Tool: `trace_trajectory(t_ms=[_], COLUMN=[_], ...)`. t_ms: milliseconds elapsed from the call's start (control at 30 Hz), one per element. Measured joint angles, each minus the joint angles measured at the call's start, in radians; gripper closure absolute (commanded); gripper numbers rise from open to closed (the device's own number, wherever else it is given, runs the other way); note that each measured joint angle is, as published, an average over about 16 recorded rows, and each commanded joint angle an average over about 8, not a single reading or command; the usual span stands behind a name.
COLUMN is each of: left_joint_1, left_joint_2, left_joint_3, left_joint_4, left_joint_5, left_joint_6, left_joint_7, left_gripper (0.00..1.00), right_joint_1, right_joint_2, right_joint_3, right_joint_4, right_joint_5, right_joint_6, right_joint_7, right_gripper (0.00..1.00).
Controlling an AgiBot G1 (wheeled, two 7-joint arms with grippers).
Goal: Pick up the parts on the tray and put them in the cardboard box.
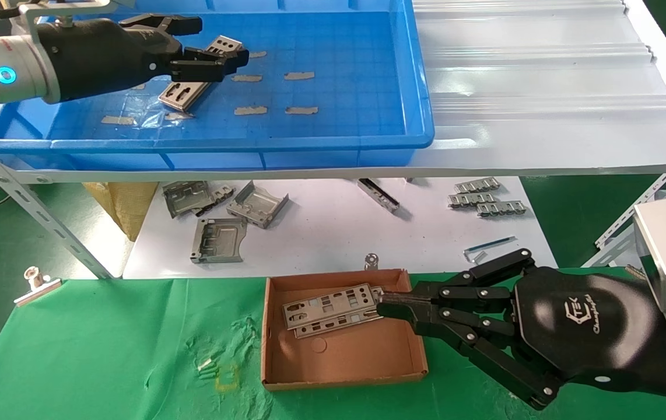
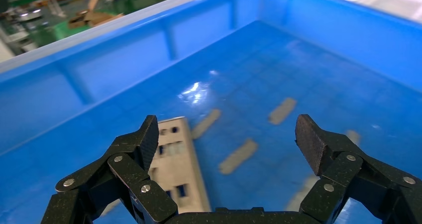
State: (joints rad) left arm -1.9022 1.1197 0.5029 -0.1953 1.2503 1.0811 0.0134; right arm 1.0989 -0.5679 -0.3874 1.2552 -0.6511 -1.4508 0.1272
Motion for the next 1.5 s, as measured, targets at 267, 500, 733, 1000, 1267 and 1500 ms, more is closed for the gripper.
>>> trace_trajectory(t_ms=[267,500,733,1000,1267,1500], left_joint_1=[-0.036,-0.037,-0.030,-0.026,-0.027,-0.028], left_joint_2=[0.045,0.061,0.073,0.088,0.096,0.096], left_joint_3=[0.007,0.001,-0.010,-0.017,-0.019,-0.018], left_joint_4=[0.108,0.155,0.175,0.180,0.183,0.188], left_joint_5=[0.018,0.010,-0.005,-0.015,-0.018,-0.016], left_joint_6=[-0.080,-0.107,-0.145,-0.200,-0.209,-0.191], left_joint_7=[0.026,0.035,0.051,0.079,0.095,0.098], left_gripper=[0.00,0.64,1.00,1.00,1.00,1.00], right_joint_1=[0.000,0.000,0.000,0.000,0.000,0.000], right_joint_2=[0.000,0.000,0.000,0.000,0.000,0.000], right_joint_3=[0.000,0.000,0.000,0.000,0.000,0.000], right_joint_4=[0.000,0.000,0.000,0.000,0.000,0.000], right_joint_5=[0.000,0.000,0.000,0.000,0.000,0.000], right_joint_6=[0.000,0.000,0.000,0.000,0.000,0.000], right_joint_7=[0.000,0.000,0.000,0.000,0.000,0.000], right_gripper=[0.00,0.00,0.00,0.00,0.00,0.00])
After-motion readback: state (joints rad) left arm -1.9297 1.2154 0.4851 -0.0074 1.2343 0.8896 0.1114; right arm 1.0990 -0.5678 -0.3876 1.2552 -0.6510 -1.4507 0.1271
